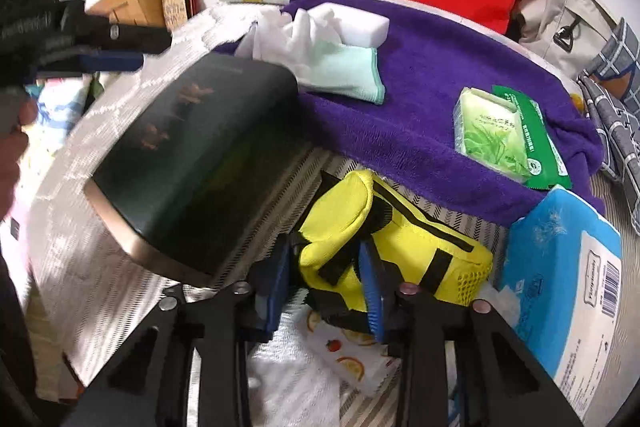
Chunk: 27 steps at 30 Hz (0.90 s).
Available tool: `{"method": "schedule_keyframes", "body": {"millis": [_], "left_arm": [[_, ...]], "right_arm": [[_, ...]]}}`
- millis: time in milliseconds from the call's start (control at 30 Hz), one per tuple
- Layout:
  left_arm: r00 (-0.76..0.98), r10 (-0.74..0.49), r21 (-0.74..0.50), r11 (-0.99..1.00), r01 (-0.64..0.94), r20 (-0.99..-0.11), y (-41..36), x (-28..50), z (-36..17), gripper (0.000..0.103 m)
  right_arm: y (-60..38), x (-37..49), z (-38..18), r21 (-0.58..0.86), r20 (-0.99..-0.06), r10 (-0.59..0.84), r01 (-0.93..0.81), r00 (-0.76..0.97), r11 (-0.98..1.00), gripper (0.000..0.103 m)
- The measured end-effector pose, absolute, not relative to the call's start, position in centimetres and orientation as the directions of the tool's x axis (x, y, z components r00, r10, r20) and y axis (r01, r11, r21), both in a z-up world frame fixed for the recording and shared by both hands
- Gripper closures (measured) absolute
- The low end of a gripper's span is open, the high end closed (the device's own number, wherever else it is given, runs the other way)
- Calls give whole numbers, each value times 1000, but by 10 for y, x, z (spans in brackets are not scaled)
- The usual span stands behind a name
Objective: Organize soft objects
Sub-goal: 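Grasp the yellow pouch with black straps with the right tool, then move the left tool to the black watch strap while the right tool holds the pouch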
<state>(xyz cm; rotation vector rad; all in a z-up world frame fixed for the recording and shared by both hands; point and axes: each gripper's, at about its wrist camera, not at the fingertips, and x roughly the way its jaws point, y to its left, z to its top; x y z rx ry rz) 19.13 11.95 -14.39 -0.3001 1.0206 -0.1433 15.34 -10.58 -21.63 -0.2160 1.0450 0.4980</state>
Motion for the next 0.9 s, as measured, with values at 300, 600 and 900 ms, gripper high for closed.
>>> {"method": "schedule_keyframes", "body": {"millis": [300,600,900], "left_arm": [[536,-255,-315,949,-22,-805,119,166,-134,31],[560,-241,-308,951,-26,-793,117,130,-122,31],[566,-233,-308,951,-40,-791,103,85,-123,31]], "right_arm": [[-135,144,-168,219,-788,416,-425,454,878,79],[-138,89,-127,207,-740,448,-464,502,861,79],[-141,17,-130,189,-747,451,-494,488,849,79]]}}
